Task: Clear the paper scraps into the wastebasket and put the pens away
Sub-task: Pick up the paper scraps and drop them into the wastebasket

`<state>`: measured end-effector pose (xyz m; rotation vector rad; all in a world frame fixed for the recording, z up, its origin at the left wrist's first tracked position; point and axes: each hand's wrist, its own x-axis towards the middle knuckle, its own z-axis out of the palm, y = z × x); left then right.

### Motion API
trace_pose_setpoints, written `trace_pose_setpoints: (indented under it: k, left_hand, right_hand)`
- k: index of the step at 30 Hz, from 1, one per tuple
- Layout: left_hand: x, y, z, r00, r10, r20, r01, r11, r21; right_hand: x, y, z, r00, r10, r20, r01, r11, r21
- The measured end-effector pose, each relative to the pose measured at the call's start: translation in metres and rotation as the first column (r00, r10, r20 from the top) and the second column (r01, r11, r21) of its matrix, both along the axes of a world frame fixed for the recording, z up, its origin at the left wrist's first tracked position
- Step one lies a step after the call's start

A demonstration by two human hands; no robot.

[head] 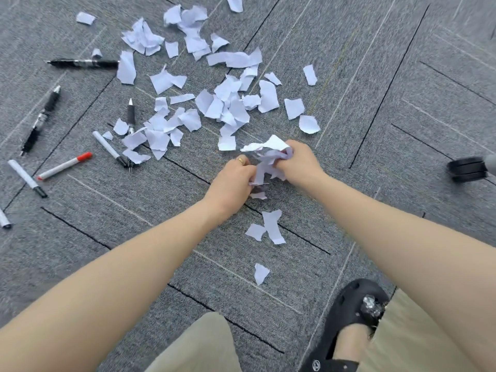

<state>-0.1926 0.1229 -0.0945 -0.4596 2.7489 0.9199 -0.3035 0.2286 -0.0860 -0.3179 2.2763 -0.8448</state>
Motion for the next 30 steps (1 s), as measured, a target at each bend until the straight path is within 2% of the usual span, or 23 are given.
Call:
trace_pose_setpoints:
  k: [4,8,12,14,17,19,25,28,30]
  left_hand:
    - [0.002,-0.001,0.005,0.996,0.057,0.066,-0.062,0.995,0.076]
    - [0.015,-0.009,0.009,0.976,0.191,0.101,-0.206,0.963,0.174]
    - [0.037,-0.041,0.038,0.879,0.472,0.065,-0.467,0.828,0.311]
    - [0.041,-0.049,0.06,0.844,0.536,0.022,-0.508,0.785,0.356]
    - [0.075,-0.095,0.113,0.686,0.709,-0.166,-0.609,0.684,0.402]
    - [0.104,-0.13,0.15,0.56,0.784,-0.269,-0.661,0.618,0.426]
    - [0.216,-0.217,0.257,0.129,0.848,-0.514,-0.765,0.415,0.492]
    - [0.272,-0.251,0.288,-0.004,0.807,-0.591,-0.834,0.323,0.447]
    - [0.306,-0.273,0.296,-0.027,0.812,-0.582,-0.899,0.236,0.37]
  right_hand:
    - [-0.007,0.008,0.011,0.993,-0.076,0.085,0.08,0.996,-0.042]
    - [-0.011,-0.011,0.03,0.996,0.019,0.085,-0.012,0.997,-0.08]
    - [-0.006,-0.06,0.07,0.983,0.162,0.088,-0.138,0.962,-0.236]
    - [-0.005,-0.076,0.084,0.969,0.219,0.113,-0.175,0.935,-0.31]
    - [0.026,-0.144,0.119,0.931,0.358,0.076,-0.292,0.852,-0.435]
    - [0.061,-0.194,0.151,0.89,0.455,0.043,-0.362,0.76,-0.539]
    - [0.195,-0.319,0.245,0.682,0.729,-0.063,-0.539,0.442,-0.717]
    - [0.26,-0.371,0.283,0.638,0.756,-0.146,-0.593,0.362,-0.719]
    - [0.298,-0.404,0.293,0.641,0.721,-0.262,-0.665,0.353,-0.658]
